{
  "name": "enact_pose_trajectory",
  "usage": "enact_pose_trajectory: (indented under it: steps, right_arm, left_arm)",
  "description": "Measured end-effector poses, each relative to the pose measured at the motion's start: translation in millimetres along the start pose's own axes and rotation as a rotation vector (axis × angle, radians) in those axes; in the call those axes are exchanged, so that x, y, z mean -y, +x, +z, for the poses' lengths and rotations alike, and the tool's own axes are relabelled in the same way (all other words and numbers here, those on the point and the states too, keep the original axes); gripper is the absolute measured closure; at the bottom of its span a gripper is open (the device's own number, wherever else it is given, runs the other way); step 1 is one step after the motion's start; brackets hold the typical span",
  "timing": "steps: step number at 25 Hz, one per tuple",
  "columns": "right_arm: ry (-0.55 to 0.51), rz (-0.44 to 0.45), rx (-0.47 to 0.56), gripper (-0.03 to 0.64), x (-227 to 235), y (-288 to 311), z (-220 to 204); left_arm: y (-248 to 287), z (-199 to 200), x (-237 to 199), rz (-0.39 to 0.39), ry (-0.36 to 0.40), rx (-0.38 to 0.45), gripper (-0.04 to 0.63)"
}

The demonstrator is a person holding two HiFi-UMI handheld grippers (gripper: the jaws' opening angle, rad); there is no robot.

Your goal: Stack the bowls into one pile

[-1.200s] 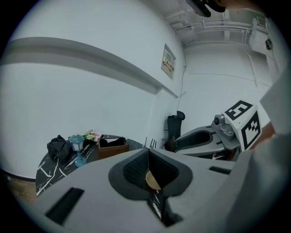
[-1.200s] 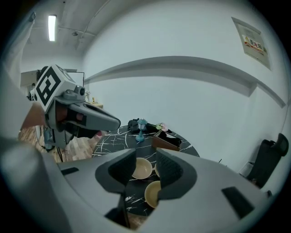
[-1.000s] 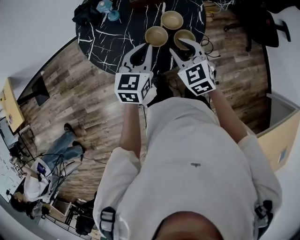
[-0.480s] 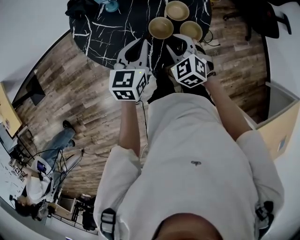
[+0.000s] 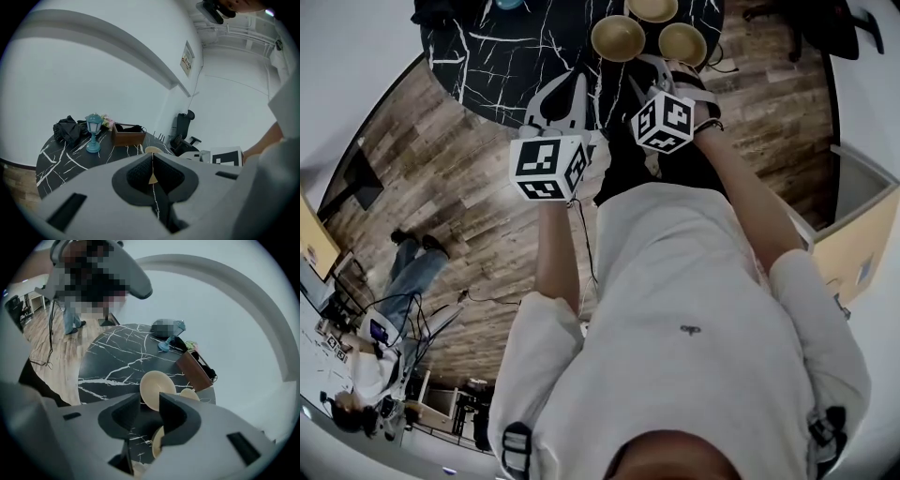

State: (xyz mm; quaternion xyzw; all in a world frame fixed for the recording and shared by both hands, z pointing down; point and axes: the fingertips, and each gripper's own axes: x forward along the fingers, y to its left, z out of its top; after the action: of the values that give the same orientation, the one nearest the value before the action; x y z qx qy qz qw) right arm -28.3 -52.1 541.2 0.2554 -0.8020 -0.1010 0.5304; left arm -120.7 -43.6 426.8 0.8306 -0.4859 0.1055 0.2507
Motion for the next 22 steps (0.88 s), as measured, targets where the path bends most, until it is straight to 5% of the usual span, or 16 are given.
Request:
enact_pose_trajectory:
  steps: [12,22]
  right_arm:
    - [-0.172,-0.040,-0.089,0.508,-13.0,46.0,-27.6]
    - [-0.307,-0.064,-0.064,0.532,-21.8,64.4,-24.9]
  left_arm:
    - [9.7,-17.7,-5.1,0.009,-0.016,-0.013,0.588]
    - [10.5,-27.1,-12.2,0.022,-0.036,-0.040,0.588]
